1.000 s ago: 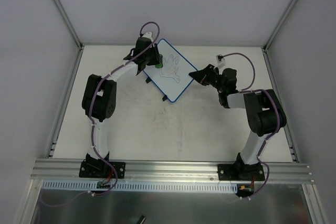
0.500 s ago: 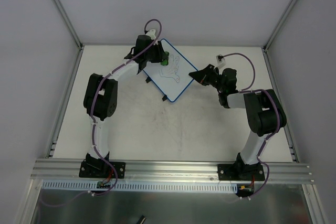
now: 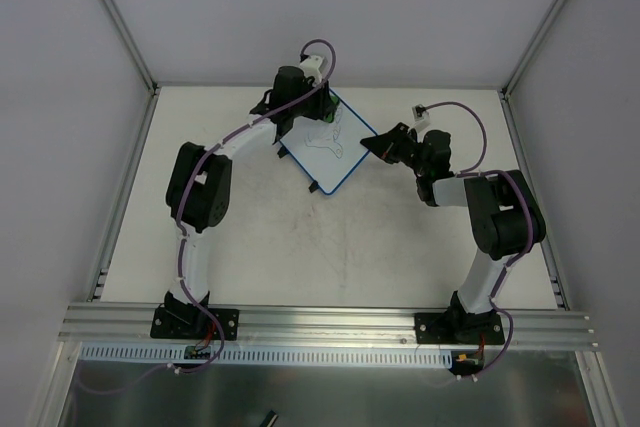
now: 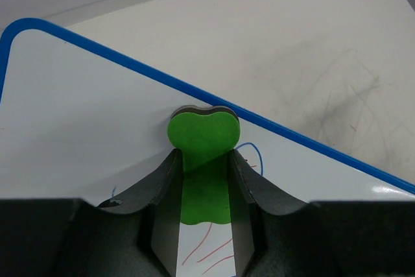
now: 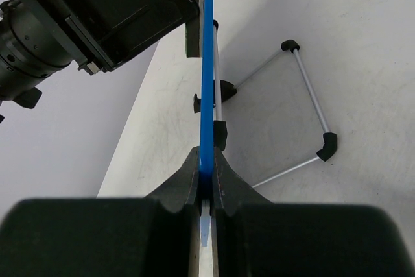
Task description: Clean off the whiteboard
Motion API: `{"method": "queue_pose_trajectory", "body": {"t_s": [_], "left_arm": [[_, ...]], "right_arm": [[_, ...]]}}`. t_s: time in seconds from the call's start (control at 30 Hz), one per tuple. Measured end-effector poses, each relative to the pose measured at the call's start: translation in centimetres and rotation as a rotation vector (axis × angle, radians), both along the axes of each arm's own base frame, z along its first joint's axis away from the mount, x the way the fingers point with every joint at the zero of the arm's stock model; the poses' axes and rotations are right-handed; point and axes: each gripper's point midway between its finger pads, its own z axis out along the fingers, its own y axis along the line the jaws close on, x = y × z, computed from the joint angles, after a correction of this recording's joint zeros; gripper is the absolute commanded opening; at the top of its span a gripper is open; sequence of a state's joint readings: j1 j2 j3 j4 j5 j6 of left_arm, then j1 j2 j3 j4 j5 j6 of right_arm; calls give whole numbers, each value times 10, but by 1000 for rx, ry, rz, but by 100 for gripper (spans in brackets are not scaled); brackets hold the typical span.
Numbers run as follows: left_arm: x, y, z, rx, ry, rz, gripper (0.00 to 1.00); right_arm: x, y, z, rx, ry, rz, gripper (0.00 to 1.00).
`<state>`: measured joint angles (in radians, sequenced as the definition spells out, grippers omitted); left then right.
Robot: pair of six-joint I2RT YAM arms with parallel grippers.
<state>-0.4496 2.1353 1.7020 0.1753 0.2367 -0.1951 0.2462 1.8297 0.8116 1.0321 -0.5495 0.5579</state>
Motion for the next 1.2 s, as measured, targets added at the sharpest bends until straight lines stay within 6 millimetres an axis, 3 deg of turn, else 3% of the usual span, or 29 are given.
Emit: {"method": "queue_pose_trajectory", "body": {"t_s": [0.13, 0.4, 0.77, 0.97, 1.2], "left_arm": [[-2, -5, 2, 65, -57, -24, 0], [-22, -35, 11, 103, -115, -104, 0], [-21, -33, 12, 82, -92, -89, 0], [-9, -15, 8, 15, -22, -31, 0], [20, 41, -14, -73, 108, 114, 0]], "right_arm": [[0, -1, -1, -2, 5, -5, 0], [1, -2, -3, -5, 12, -11, 0], [1, -2, -3, -5, 12, -11, 0], [1, -1, -2, -5, 9, -9, 0], [1, 0, -1, -3, 6, -2, 0]]}}
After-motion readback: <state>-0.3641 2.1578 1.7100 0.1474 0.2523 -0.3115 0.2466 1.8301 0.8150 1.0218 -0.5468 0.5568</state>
